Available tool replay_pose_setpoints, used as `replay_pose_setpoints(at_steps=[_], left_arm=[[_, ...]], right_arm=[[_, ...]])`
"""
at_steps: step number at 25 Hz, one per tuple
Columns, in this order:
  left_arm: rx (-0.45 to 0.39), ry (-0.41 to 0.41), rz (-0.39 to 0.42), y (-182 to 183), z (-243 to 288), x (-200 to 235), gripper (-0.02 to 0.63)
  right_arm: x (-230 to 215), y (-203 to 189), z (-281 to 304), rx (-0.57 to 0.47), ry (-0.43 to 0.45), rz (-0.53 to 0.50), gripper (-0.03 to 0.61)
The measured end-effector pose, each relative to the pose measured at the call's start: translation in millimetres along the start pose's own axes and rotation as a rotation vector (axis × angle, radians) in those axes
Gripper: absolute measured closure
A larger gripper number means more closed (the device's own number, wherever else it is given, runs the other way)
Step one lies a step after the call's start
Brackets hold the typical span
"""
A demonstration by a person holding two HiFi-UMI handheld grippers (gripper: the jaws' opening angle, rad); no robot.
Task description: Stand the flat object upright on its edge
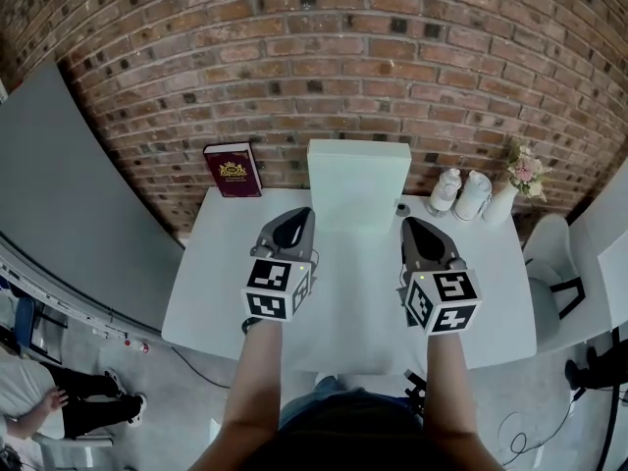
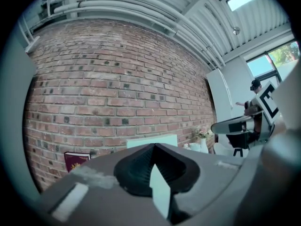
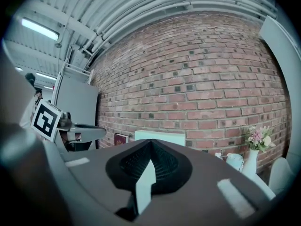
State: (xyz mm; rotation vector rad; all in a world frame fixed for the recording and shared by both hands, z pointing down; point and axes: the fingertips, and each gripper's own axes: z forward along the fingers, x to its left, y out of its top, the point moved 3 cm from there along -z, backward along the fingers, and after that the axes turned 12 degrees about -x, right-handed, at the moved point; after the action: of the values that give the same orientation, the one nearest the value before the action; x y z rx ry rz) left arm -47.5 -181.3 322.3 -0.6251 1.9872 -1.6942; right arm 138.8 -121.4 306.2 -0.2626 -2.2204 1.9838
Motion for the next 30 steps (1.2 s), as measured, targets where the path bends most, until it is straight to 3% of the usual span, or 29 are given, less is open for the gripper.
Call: replay_pose_setpoints(at_steps=[20,30], left_arm=[[-0.119,0.001,0.056,70.5,-5.8,-12.3,0.614],[-0.168,-0.005,0.082,93.0,-3.6,-13.9,0.614]], right_arm=[[1.1,75.9,-9.4,-0.157,0.043,-0.064,0.58],[3.5,93.1,-9.0,-0.211,0.045,-0.093,0.58]])
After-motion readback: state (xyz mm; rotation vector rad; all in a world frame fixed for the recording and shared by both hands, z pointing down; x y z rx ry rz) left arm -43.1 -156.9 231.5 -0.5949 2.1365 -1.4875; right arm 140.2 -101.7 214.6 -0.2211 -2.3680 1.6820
